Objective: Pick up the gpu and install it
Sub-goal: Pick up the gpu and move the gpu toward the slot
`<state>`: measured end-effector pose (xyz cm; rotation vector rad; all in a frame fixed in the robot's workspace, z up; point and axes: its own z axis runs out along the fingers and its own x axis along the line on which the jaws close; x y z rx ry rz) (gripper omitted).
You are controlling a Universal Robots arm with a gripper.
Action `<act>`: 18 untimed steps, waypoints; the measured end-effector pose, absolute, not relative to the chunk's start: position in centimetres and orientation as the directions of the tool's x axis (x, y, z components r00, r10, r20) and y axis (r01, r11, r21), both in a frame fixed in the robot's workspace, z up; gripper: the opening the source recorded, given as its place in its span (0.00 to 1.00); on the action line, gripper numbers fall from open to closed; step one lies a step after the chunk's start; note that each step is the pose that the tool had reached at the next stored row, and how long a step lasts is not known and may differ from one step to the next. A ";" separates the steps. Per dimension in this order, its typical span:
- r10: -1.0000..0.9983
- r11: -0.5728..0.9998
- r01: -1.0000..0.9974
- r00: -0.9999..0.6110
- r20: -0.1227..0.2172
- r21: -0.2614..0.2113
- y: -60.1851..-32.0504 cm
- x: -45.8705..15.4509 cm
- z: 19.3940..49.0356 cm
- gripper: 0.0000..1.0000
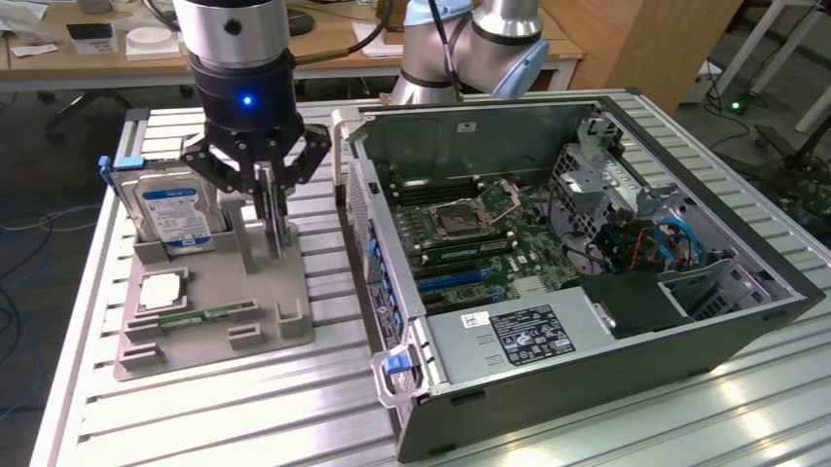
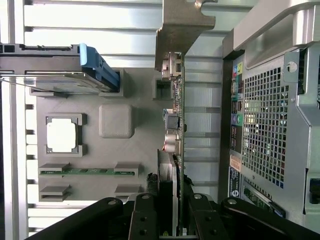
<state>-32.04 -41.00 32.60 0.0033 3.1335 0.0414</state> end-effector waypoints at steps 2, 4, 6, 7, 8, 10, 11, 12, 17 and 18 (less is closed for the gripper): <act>0.002 1.000 0.002 -1.000 -0.008 0.026 -41.0 -32.0 32.7 0.27; 0.002 1.000 0.002 -1.000 -0.008 0.026 -41.0 -32.0 32.7 0.27; 0.002 1.000 0.002 -1.000 -0.008 0.026 -41.0 -32.0 32.8 0.27; 0.002 1.000 0.002 -1.000 -0.008 0.026 -41.0 -32.0 32.9 0.27; 0.002 1.000 0.002 -1.000 -0.008 0.026 -41.0 -32.0 33.0 0.27; 0.002 1.000 0.002 -1.000 -0.008 0.026 -41.0 -32.0 33.1 0.27; 0.002 1.000 0.002 -1.000 -0.008 0.026 -41.0 -32.0 33.1 0.27; 0.002 1.000 0.002 -1.000 -0.008 0.026 -41.0 -32.0 33.2 0.27; 0.002 1.000 0.002 -1.000 -0.008 0.026 -41.0 -32.0 33.4 0.27; 0.002 1.000 0.002 -1.000 -0.008 0.026 -41.0 -32.0 33.5 0.27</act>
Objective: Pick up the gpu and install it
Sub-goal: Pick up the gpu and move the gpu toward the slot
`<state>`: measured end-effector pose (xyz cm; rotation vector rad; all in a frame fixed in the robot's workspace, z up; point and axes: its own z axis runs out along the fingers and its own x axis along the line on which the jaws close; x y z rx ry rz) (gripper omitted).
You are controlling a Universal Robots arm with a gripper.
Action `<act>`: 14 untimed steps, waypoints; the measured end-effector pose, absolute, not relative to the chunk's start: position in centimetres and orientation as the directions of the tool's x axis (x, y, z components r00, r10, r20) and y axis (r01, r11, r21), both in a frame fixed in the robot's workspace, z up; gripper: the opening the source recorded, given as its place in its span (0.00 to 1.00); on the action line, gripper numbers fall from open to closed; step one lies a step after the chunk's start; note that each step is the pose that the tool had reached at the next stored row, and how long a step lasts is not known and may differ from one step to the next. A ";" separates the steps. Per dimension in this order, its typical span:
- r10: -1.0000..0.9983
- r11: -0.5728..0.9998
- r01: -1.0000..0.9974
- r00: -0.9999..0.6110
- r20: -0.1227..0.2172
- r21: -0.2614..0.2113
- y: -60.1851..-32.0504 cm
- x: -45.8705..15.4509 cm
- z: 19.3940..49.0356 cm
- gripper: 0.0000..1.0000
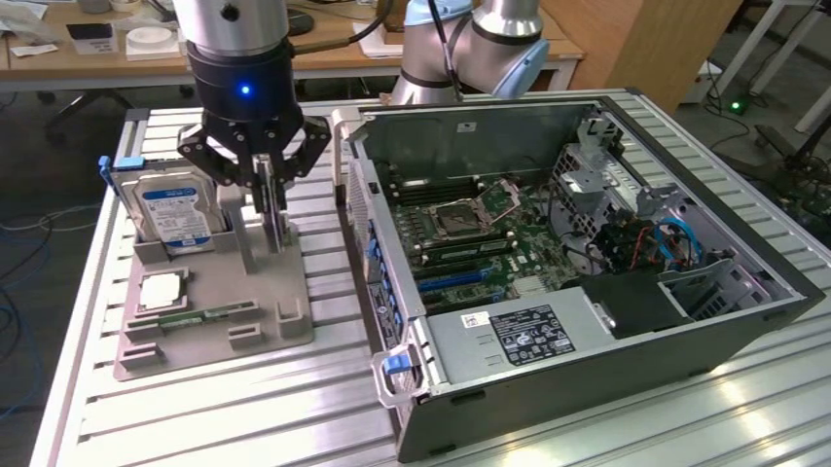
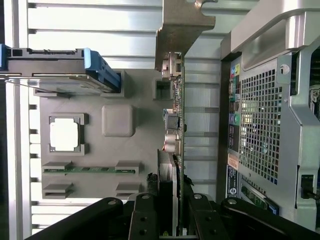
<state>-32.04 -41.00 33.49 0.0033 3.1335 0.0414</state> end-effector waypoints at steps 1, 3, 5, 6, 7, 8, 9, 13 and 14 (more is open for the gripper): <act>0.002 1.000 0.002 -1.000 -0.008 0.026 -41.0 -32.0 33.5 0.27; 0.002 1.000 0.002 -1.000 -0.008 0.027 -41.0 -32.0 33.6 0.27; 0.002 1.000 0.002 -1.000 -0.008 0.026 -41.0 -32.0 33.7 0.27; 0.002 1.000 0.002 -1.000 -0.008 0.026 -41.0 -32.0 33.8 0.27; 0.002 1.000 0.002 -1.000 -0.008 0.026 -41.0 -32.0 33.9 0.27; 0.002 1.000 0.002 -1.000 -0.008 0.026 -41.0 -32.0 33.9 0.27; 0.002 1.000 0.002 -1.000 -0.008 0.026 -41.0 -32.0 34.0 0.27; 0.002 1.000 0.002 -1.000 -0.008 0.026 -41.0 -32.0 34.5 0.27; 0.002 1.000 0.002 -1.000 -0.008 0.026 -41.0 -32.0 34.6 0.27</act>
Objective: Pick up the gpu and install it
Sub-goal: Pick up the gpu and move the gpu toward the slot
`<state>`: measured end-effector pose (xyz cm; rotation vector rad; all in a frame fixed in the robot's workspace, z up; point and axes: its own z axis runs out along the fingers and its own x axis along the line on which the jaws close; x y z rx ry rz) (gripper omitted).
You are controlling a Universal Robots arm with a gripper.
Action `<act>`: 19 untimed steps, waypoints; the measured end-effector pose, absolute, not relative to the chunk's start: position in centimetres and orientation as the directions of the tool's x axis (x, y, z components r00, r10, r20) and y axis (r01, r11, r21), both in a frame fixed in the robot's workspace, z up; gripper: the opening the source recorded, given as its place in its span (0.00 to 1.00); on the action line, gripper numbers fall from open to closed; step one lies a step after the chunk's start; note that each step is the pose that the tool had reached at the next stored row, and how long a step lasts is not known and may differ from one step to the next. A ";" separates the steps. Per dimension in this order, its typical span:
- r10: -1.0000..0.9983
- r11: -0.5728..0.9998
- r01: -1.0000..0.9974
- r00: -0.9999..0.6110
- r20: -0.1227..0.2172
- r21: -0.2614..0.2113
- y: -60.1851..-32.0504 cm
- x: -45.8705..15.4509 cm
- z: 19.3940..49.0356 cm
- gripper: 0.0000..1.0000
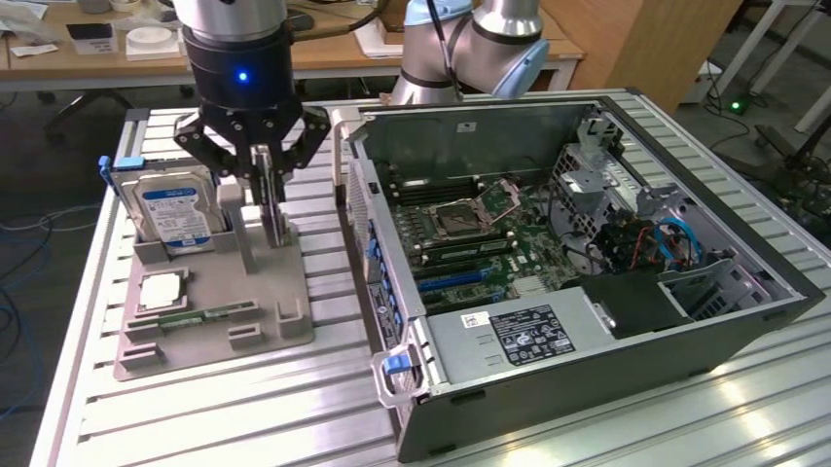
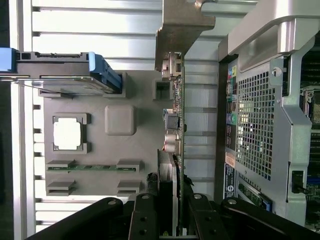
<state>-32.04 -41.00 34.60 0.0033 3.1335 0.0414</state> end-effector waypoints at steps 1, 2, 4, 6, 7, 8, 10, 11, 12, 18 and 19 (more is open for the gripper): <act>0.002 1.000 0.002 -1.000 -0.008 0.026 -41.0 -32.0 34.7 0.27; 0.002 1.000 0.002 -1.000 -0.008 0.026 -41.0 -32.0 34.9 0.27; 0.002 1.000 0.002 -1.000 -0.008 0.027 -41.0 -32.0 35.1 0.27; 0.002 1.000 0.002 -1.000 -0.008 0.027 -41.0 -32.0 35.3 0.27; 0.002 1.000 0.002 -1.000 -0.008 0.026 -41.0 -32.0 35.4 0.27; 0.002 1.000 0.002 -1.000 -0.008 0.026 -41.0 -32.0 35.5 0.27; 0.002 1.000 0.002 -1.000 -0.008 0.026 -41.0 -32.0 35.7 0.27; 0.002 1.000 0.002 -1.000 -0.008 0.026 -41.0 -32.0 35.8 0.27; 0.002 1.000 0.002 -1.000 -0.008 0.027 -41.0 -32.0 35.9 0.27; 0.002 1.000 0.002 -1.000 -0.008 0.027 -41.0 -32.0 36.6 0.27; 0.002 1.000 0.002 -1.000 -0.008 0.026 -41.0 -32.0 36.7 0.27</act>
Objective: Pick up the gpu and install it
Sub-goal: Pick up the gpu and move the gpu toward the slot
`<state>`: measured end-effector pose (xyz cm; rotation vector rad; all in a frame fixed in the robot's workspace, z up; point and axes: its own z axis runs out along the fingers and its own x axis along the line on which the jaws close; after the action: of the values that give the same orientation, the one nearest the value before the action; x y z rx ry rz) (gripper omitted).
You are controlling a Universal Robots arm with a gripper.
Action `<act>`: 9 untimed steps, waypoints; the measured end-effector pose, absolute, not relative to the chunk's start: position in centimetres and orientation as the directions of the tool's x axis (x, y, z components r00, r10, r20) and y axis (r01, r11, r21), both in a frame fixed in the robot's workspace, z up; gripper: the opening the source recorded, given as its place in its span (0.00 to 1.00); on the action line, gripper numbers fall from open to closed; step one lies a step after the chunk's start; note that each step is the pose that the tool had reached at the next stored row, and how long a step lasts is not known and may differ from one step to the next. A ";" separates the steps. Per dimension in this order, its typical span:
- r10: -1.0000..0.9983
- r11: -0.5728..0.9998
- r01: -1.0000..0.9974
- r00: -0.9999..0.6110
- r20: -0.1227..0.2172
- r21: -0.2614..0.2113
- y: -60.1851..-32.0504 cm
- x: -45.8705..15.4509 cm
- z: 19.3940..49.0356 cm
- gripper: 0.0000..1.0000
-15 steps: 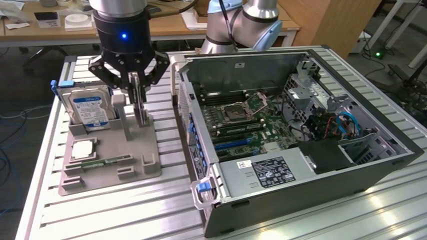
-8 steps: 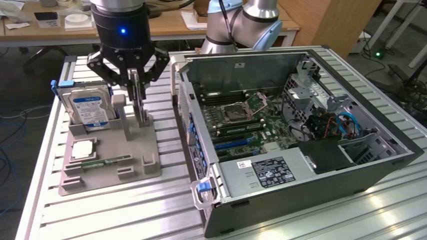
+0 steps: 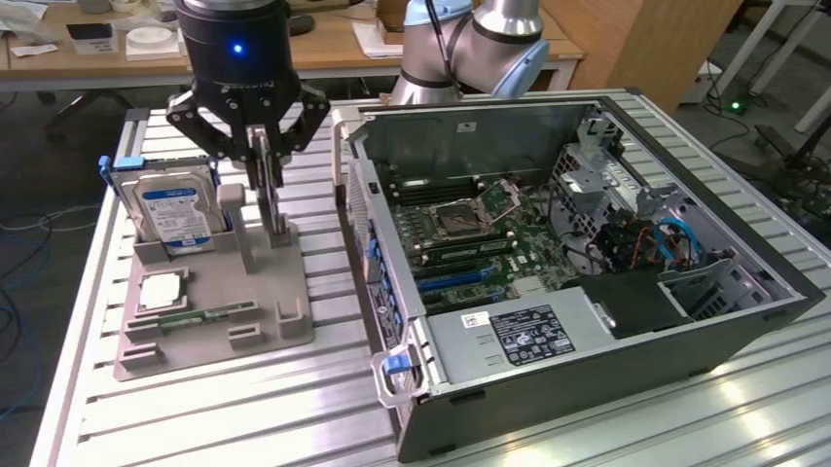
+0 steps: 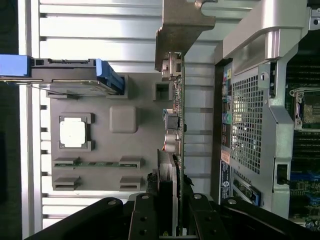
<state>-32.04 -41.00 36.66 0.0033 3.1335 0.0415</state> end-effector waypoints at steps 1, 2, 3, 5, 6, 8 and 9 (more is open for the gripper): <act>0.002 1.000 0.002 -1.000 -0.008 0.026 -41.0 -32.0 36.8 0.27; 0.002 1.000 0.002 -1.000 -0.008 0.026 -41.0 -32.0 36.9 0.27; 0.002 1.000 0.002 -1.000 -0.008 0.026 -41.0 -32.0 37.0 0.27; 0.002 1.000 0.002 -1.000 -0.008 0.026 -41.0 -32.0 37.2 0.27; 0.002 1.000 0.002 -1.000 -0.008 0.027 -41.0 -32.0 37.4 0.27; 0.002 1.000 0.002 -1.000 -0.008 0.027 -41.0 -32.0 37.6 0.27; 0.002 1.000 0.002 -1.000 -0.008 0.027 -41.0 -32.0 37.8 0.27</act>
<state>-32.04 -41.00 37.77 0.0033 3.1335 0.0422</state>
